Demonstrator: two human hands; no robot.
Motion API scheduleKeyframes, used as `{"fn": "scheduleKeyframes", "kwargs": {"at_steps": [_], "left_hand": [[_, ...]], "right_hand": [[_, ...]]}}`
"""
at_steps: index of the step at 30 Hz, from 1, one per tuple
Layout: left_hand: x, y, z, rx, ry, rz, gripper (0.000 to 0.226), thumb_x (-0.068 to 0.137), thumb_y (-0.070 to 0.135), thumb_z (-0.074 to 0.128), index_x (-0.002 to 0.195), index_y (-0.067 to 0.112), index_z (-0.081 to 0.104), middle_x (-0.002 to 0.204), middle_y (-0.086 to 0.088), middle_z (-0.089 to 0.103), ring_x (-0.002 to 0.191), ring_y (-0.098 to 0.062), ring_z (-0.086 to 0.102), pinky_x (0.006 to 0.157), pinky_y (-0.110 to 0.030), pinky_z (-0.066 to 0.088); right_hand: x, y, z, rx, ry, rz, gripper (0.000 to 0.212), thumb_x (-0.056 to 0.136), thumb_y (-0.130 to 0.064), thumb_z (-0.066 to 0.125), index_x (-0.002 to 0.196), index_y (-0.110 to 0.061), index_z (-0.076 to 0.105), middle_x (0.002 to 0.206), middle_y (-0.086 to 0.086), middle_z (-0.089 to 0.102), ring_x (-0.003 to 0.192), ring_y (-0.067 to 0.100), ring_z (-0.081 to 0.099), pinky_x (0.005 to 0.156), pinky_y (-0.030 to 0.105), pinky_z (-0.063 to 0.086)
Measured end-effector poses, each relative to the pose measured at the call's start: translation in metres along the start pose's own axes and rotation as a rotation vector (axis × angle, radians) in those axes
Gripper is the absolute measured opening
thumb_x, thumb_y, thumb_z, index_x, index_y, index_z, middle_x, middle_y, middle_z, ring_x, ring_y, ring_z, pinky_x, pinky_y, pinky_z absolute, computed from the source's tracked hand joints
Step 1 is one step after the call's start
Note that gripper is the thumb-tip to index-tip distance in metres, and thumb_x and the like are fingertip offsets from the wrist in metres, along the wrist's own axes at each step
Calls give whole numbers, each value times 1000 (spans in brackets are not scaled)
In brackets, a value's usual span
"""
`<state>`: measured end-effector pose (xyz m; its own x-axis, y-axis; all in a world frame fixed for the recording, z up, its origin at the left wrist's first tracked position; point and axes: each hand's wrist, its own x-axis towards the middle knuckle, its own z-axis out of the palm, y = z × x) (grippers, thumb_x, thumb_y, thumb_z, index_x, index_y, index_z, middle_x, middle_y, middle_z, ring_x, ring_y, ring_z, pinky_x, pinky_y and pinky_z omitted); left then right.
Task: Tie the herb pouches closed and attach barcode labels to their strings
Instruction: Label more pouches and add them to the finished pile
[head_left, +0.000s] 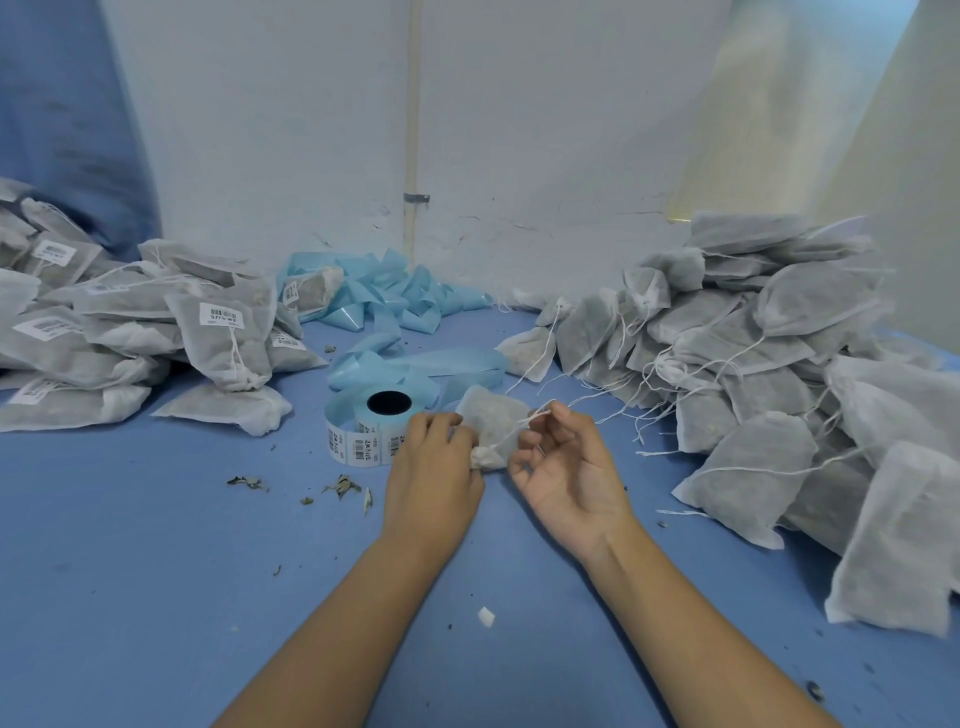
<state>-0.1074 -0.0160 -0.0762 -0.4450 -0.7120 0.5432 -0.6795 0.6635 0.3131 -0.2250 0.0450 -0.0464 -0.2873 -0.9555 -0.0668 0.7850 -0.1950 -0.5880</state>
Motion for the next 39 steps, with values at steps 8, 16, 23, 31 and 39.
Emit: {"fn": "scheduleKeyframes", "kwargs": {"at_steps": [8, 16, 23, 31, 39], "left_hand": [[2, 5, -13, -559, 197, -237, 20, 93, 22, 51, 80, 25, 37, 70, 5, 47, 63, -9, 44, 55, -21, 33], [5, 5, -19, -993, 488, -415, 17, 97, 15, 49, 92, 29, 41, 87, 10, 60, 68, 13, 56, 61, -5, 41], [11, -2, -18, -1054, 487, -626, 23, 100, 20, 40, 77, 25, 44, 74, 6, 49, 65, -2, 48, 67, -32, 43], [12, -3, -17, -1468, 230, -668, 17, 97, 17, 39, 102, 20, 55, 106, -7, 66, 90, -19, 66, 72, -30, 55], [6, 6, -11, -1196, 44, -486, 46, 84, 25, 71, 116, 23, 37, 109, 8, 59, 97, 1, 60, 78, -15, 49]], "right_hand": [[-5, -2, 2, -4, -193, 64, 37, 34, -16, 90, 62, -14, 66, 70, 0, 58, 60, 12, 54, 54, 21, 45], [-4, 7, 3, -265, -133, 62, 19, 67, -8, 69, 70, -16, 52, 71, -1, 49, 59, 10, 47, 53, 18, 39], [-2, 19, 0, -686, 72, -240, 20, 79, -11, 72, 66, -24, 63, 79, -8, 64, 73, 9, 55, 68, 21, 40], [2, 20, -5, -672, 89, -264, 18, 81, -10, 71, 69, -20, 63, 81, -3, 64, 79, 15, 58, 76, 28, 45], [2, 22, -6, -613, 109, -256, 15, 82, -8, 70, 73, -17, 61, 76, 1, 61, 75, 17, 55, 73, 27, 45]]}}
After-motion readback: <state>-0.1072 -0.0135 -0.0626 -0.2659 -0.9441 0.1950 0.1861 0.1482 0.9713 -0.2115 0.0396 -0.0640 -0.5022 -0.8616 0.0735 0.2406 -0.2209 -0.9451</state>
